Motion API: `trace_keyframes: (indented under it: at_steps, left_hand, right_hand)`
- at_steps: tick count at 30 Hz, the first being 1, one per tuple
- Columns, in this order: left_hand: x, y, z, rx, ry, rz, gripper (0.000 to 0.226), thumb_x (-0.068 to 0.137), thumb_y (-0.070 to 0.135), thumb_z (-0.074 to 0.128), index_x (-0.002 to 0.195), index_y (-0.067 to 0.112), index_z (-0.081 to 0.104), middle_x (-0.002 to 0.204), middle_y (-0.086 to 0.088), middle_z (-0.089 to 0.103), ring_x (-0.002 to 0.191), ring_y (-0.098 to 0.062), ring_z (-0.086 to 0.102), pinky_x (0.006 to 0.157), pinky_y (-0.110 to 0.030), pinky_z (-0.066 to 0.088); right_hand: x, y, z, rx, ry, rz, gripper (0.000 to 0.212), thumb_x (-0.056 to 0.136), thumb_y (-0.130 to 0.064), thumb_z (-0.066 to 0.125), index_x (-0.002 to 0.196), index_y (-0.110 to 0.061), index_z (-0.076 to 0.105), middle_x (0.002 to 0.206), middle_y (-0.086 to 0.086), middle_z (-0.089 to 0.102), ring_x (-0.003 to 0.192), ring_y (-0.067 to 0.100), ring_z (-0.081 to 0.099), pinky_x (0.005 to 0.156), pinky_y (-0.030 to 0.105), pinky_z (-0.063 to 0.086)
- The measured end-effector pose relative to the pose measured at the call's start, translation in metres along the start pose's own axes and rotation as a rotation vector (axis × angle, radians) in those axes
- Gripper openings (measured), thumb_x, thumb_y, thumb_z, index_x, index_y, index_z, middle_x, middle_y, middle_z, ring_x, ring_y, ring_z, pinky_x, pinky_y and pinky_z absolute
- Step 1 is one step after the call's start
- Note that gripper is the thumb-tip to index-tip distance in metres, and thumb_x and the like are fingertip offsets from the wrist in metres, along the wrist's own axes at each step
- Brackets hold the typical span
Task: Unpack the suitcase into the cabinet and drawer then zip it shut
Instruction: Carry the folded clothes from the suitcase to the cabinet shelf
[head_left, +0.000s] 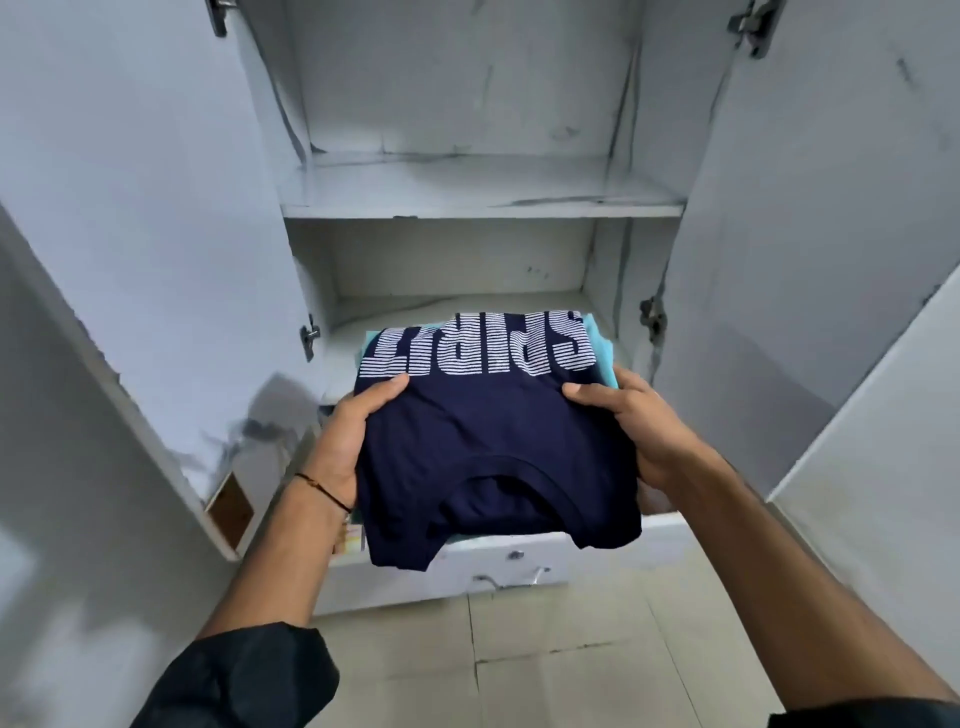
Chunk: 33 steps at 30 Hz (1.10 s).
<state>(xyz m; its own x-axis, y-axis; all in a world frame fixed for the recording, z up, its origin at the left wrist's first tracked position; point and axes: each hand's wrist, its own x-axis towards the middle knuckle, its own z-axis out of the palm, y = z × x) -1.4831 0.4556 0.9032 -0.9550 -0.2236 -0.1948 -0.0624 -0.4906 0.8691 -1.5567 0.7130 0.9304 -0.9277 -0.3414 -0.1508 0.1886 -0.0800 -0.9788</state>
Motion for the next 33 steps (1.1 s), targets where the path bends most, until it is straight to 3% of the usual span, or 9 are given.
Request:
trace_keyframes:
  at_steps: [3,6,10,13,18,22,28,30,33]
  left_hand:
    - [0.033,0.038,0.013,-0.003,0.014,0.107,0.031,0.091,0.021,0.059,0.118,0.009,0.068,0.114,-0.008,0.072,0.102,-0.024,0.07,0.084,-0.031,0.056]
    - [0.061,0.083,0.025,0.006,0.013,0.213,0.023,0.094,0.019,0.055,0.099,0.011,0.076,0.103,-0.007,0.075,0.089,-0.02,0.073,0.071,-0.027,0.059]
    - [0.104,0.14,0.036,0.077,0.051,0.298,0.022,0.094,0.022,0.056,0.103,0.011,0.073,0.099,-0.005,0.075,0.086,-0.019,0.072,0.074,-0.027,0.059]
    - [0.146,0.173,0.042,0.164,0.118,0.288,0.02,0.093,0.024,0.059,0.102,0.012,0.071,0.092,-0.004,0.076,0.083,-0.019,0.071,0.071,-0.026,0.059]
    - [0.211,0.216,0.036,0.272,0.22,0.182,0.023,0.088,0.029,0.066,0.103,0.011,0.07,0.094,-0.008,0.074,0.076,-0.02,0.071,0.067,-0.027,0.059]
    - [0.261,0.249,0.028,0.359,0.257,0.125,0.016,0.091,0.025,0.066,0.095,0.01,0.07,0.08,-0.007,0.075,0.064,-0.019,0.071,0.056,-0.027,0.058]
    - [0.338,0.305,0.001,0.617,0.414,0.269,0.04,0.077,0.02,0.081,0.109,0.001,0.068,0.107,-0.019,0.071,0.087,-0.028,0.069,0.081,-0.04,0.058]
    - [0.36,0.319,-0.006,0.871,0.515,0.327,0.043,0.077,0.027,0.082,0.11,0.004,0.068,0.114,-0.016,0.069,0.099,-0.029,0.067,0.093,-0.04,0.054]
    - [0.381,0.326,-0.003,1.411,0.68,0.353,0.057,0.087,0.022,0.07,0.137,0.005,0.047,0.136,-0.017,0.055,0.124,-0.034,0.053,0.102,-0.036,0.043]
  right_hand:
    - [0.048,-0.037,0.007,-0.004,-0.07,-0.076,0.033,0.093,-0.005,0.063,0.125,-0.012,0.064,0.115,0.009,0.074,0.101,0.026,0.072,0.084,0.033,0.06]
    - [0.098,-0.08,0.019,-0.021,-0.145,-0.17,0.029,0.092,-0.004,0.062,0.12,-0.011,0.066,0.108,0.008,0.076,0.092,0.023,0.073,0.081,0.031,0.06]
    - [0.163,-0.124,0.033,0.009,-0.216,-0.203,0.028,0.091,-0.004,0.064,0.119,-0.009,0.067,0.102,0.009,0.076,0.086,0.022,0.074,0.074,0.03,0.06]
    - [0.213,-0.145,0.039,0.018,-0.257,-0.195,0.03,0.09,-0.004,0.064,0.12,-0.006,0.067,0.108,0.012,0.075,0.092,0.026,0.073,0.08,0.035,0.06]
    - [0.284,-0.176,0.057,-0.055,-0.276,-0.152,0.028,0.091,-0.007,0.062,0.118,-0.001,0.069,0.102,0.013,0.077,0.083,0.024,0.075,0.068,0.03,0.06]
    - [0.336,-0.198,0.072,-0.119,-0.281,-0.141,0.023,0.092,-0.007,0.061,0.112,0.0,0.071,0.095,0.012,0.077,0.078,0.023,0.075,0.067,0.029,0.059]
    - [0.411,-0.223,0.108,-0.176,-0.254,-0.176,0.026,0.093,-0.006,0.061,0.117,0.002,0.068,0.101,0.016,0.075,0.082,0.025,0.072,0.073,0.031,0.059]
    - [0.431,-0.226,0.12,-0.168,-0.256,-0.168,0.025,0.094,-0.007,0.062,0.117,0.002,0.068,0.1,0.016,0.075,0.081,0.025,0.072,0.072,0.031,0.06]
    - [0.462,-0.217,0.136,-0.306,-0.191,-0.196,0.024,0.095,-0.012,0.065,0.113,0.004,0.065,0.095,0.013,0.072,0.073,0.018,0.071,0.061,0.024,0.055]
